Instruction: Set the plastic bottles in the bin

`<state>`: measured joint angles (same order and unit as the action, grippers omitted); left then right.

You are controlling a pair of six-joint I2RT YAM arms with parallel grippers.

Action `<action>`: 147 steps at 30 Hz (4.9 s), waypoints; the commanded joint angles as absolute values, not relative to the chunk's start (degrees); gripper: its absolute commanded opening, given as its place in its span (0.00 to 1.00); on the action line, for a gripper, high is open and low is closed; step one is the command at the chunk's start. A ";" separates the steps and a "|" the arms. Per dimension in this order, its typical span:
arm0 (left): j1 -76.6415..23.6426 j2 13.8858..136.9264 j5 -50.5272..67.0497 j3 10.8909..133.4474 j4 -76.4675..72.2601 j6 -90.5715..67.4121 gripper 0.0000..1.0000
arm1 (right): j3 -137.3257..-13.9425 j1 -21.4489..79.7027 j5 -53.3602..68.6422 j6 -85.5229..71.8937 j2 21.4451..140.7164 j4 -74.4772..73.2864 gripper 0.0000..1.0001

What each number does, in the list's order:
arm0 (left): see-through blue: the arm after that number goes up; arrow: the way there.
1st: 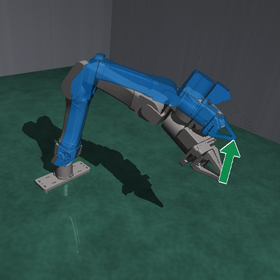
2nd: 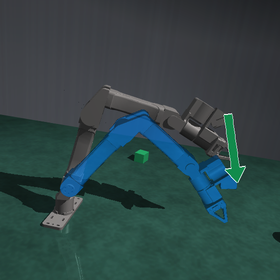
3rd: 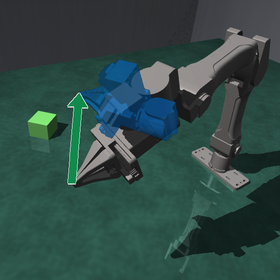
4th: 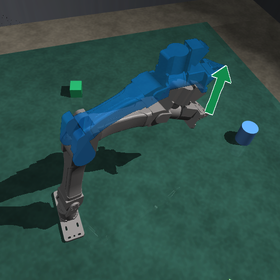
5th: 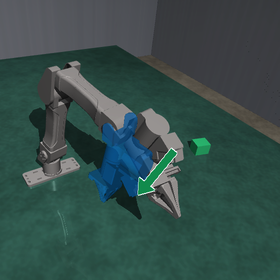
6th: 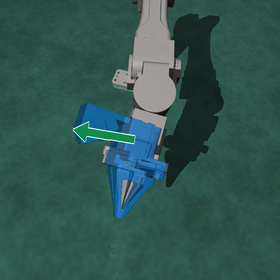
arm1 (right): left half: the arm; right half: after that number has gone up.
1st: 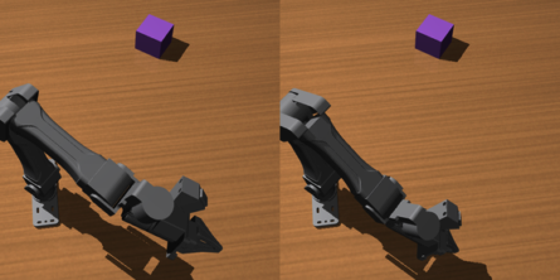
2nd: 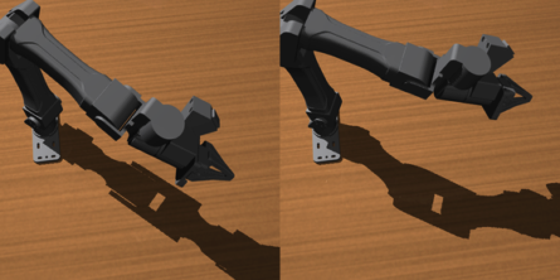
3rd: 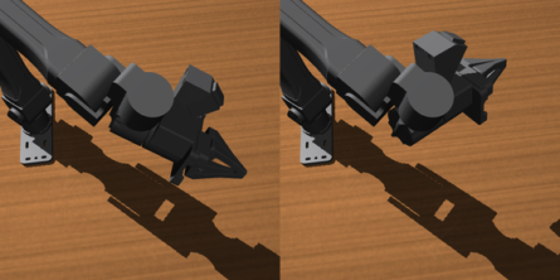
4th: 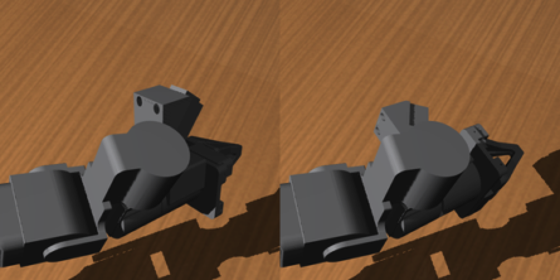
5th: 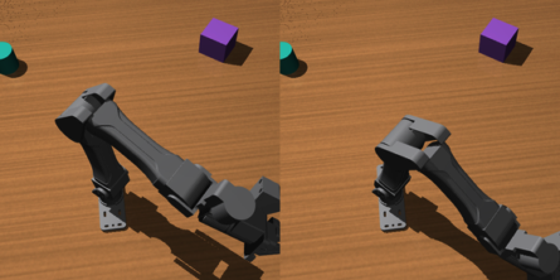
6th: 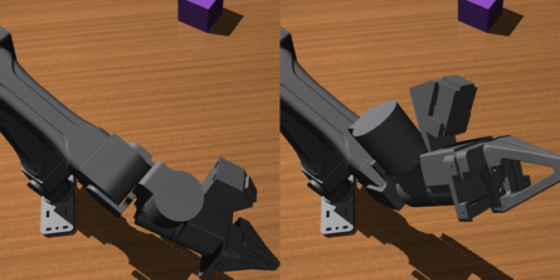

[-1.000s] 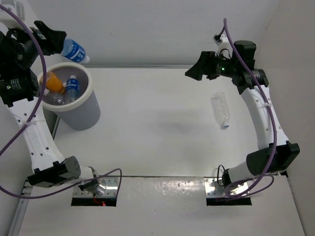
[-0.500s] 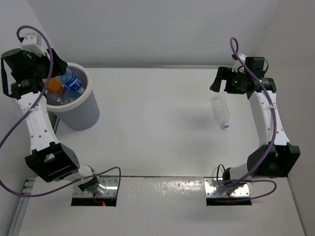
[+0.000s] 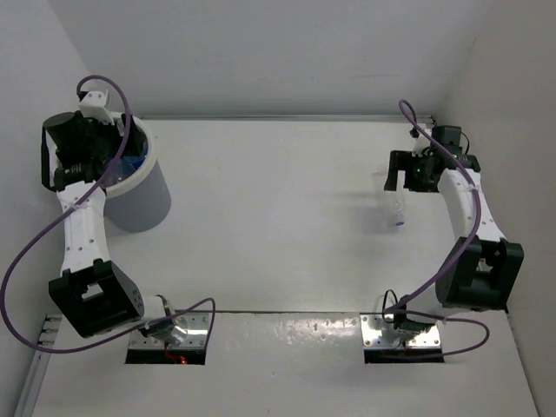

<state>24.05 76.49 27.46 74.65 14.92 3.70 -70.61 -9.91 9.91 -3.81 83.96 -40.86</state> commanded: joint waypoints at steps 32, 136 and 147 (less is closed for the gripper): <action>18.11 68.38 36.56 93.61 12.04 -11.16 1.00 | -73.91 -9.32 4.49 3.77 110.56 -26.46 0.73; 27.86 69.08 -0.62 77.09 32.70 -11.16 0.00 | -83.67 4.66 56.25 -17.67 89.03 -24.17 0.99; 27.86 70.40 7.81 78.12 29.71 -8.53 0.93 | -82.88 4.75 56.60 -17.23 88.08 -25.22 0.99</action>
<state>27.94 68.93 0.19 76.66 27.64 -7.73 -83.13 4.64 54.72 -18.37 90.30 -25.87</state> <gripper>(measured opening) 0.837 0.991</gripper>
